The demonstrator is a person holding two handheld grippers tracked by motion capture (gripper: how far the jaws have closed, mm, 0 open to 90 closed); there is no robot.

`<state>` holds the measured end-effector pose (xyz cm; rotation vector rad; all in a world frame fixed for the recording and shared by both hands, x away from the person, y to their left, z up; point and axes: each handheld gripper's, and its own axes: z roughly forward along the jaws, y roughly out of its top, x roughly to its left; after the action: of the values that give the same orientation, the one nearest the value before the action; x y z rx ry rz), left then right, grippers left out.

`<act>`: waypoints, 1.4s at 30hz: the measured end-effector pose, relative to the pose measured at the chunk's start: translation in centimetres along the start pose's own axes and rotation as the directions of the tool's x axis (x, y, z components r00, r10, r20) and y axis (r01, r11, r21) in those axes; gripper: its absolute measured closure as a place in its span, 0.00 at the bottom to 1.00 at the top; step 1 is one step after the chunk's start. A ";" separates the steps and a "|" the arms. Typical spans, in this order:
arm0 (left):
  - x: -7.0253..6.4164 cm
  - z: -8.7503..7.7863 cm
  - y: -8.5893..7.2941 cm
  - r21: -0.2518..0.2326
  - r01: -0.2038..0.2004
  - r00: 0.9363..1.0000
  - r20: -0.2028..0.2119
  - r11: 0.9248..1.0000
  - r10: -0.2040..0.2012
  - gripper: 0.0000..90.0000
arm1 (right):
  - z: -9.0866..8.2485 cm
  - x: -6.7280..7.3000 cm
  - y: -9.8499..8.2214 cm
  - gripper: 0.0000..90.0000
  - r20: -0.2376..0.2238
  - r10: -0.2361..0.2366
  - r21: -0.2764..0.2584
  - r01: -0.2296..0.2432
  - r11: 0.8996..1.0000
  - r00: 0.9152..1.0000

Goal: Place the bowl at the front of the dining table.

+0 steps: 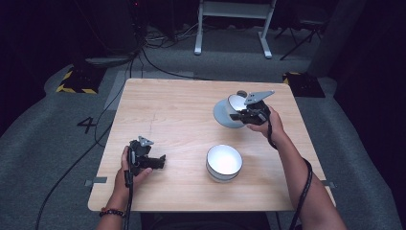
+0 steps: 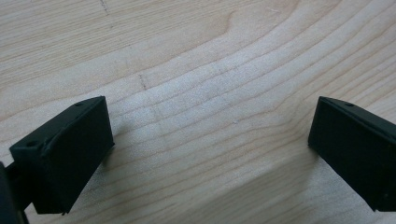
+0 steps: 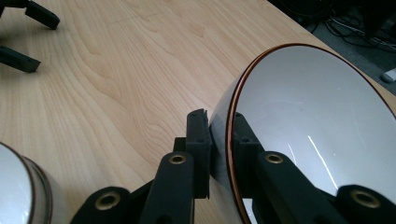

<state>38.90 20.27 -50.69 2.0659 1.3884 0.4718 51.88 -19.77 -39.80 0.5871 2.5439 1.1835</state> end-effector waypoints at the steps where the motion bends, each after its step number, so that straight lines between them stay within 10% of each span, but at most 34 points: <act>1: 0.0 0.0 0.0 0.000 0.000 1.000 0.000 1.000 0.000 0.00 | 0.3 -0.2 0.0 0.91 0.005 -0.004 0.006 0.004 1.000 1.000; 42: 0.0 0.0 0.0 0.001 -0.005 1.000 -0.001 1.000 0.005 0.00 | 6.2 -4.3 -0.1 0.91 0.085 0.050 0.100 -0.058 0.993 0.995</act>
<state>38.93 20.31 -50.68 2.0708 1.3855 0.4745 58.16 -17.70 -43.48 0.7175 2.5455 1.0283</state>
